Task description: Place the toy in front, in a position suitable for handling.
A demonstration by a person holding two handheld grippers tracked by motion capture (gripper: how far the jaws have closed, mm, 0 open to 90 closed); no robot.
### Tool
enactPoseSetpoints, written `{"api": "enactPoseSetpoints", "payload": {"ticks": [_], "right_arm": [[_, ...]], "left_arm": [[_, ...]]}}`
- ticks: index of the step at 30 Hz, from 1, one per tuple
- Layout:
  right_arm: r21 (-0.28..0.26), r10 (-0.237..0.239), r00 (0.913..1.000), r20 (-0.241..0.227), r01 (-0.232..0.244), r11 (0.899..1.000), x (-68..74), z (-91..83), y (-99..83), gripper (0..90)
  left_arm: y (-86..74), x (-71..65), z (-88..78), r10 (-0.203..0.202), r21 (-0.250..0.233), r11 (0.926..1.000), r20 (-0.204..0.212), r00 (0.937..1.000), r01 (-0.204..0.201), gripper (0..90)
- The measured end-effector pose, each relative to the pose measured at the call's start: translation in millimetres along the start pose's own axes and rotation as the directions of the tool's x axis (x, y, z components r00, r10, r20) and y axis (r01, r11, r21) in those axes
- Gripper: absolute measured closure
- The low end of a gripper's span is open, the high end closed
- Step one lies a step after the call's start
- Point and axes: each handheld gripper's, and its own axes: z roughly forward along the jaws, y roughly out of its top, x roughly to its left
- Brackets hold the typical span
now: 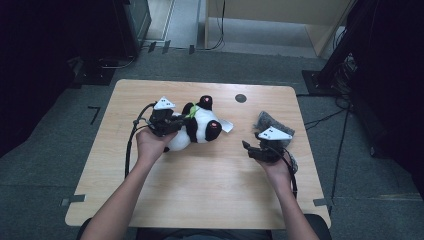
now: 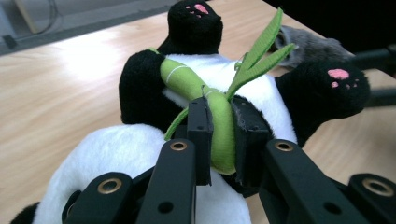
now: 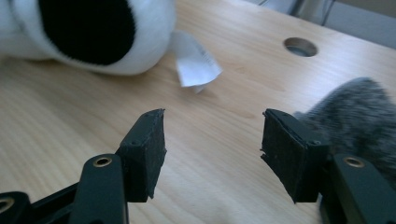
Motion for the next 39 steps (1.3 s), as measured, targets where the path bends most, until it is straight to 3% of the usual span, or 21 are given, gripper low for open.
{"api": "enactPoseSetpoints", "payload": {"ticks": [4, 5, 8, 10, 14, 21, 23, 26, 27, 30, 33, 39], "right_arm": [[-0.028, 0.040, 0.9990, 0.019, -0.039, 0.999, -10.1, -4.3, -0.1, 39.5], [-0.040, 0.063, 0.9972, 0.041, -0.061, 0.997, -17.0, -5.7, -1.0, 39.5], [-0.042, 0.096, 0.9942, 0.050, -0.094, 0.995, -24.2, -5.2, -1.0, 39.5], [-0.036, 0.099, 0.9925, 0.072, -0.096, 0.995, -28.7, -4.3, 0.9, 39.5], [-0.044, 0.101, 0.9903, 0.095, -0.097, 0.994, -36.9, -3.5, 5.3, 40.0], [-0.010, 0.145, 0.9762, 0.161, -0.145, 0.989, -66.9, 1.8, 5.2, 40.5], [0.011, 0.158, 0.9721, 0.173, -0.163, 0.987, -77.4, 4.0, 5.5, 40.9], [0.028, 0.166, 0.9725, 0.163, -0.173, 0.984, -90.2, 8.3, 4.5, 41.2], [0.038, 0.161, 0.9702, 0.181, -0.170, 0.985, -91.9, 10.4, 3.2, 41.1], [0.077, 0.137, 0.9705, 0.199, -0.154, 0.985, -94.9, 17.4, -3.0, 41.3], [0.066, 0.148, 0.9633, 0.224, -0.167, 0.984, -100.0, 20.6, -9.3, 41.1], [0.121, 0.113, 0.9687, 0.221, -0.142, 0.982, -104.8, 27.5, -17.4, 43.0]], "left_arm": [[-3.1, -10.1, -0.6, 0.002, 0.006, 1.0000, 0.032, 0.9995, -0.003, 79.4], [-4.3, -17.9, -0.8, 0.008, 0.010, 0.9999, 0.055, 0.9985, -0.009, 79.4], [-5.2, -30.2, 0.8, 0.029, 0.017, 0.9994, 0.082, 0.9962, -0.030, 79.3], [-6.1, -37.2, 2.8, 0.037, 0.019, 0.9990, 0.105, 0.9938, -0.039, 79.2], [-11.2, -46.0, 8.7, 0.049, 0.035, 0.9980, 0.111, 0.9927, -0.053, 78.7], [-15.6, -47.2, 7.6, 0.066, 0.031, 0.9971, 0.105, 0.9923, -0.069, 71.4], [-16.3, -48.4, 5.8, 0.086, 0.019, 0.9960, 0.077, 0.9934, -0.087, 58.0], [-17.7, -49.4, 2.5, 0.103, 0.004, 0.9947, 0.053, 0.9933, -0.103, 47.4], [-18.1, -49.1, 1.8, 0.109, 0.004, 0.9940, 0.048, 0.9929, -0.109, 43.7], [-21.3, -46.2, -0.5, 0.091, -0.001, 0.9959, 0.058, 0.9942, -0.091, 39.2], [-24.3, -43.8, -3.3, 0.081, -0.010, 0.9967, 0.061, 0.9949, -0.081, 35.9], [-31.5, -38.1, -9.2, 0.035, -0.033, 0.9989, 0.081, 0.9961, -0.032, 32.5]]}}
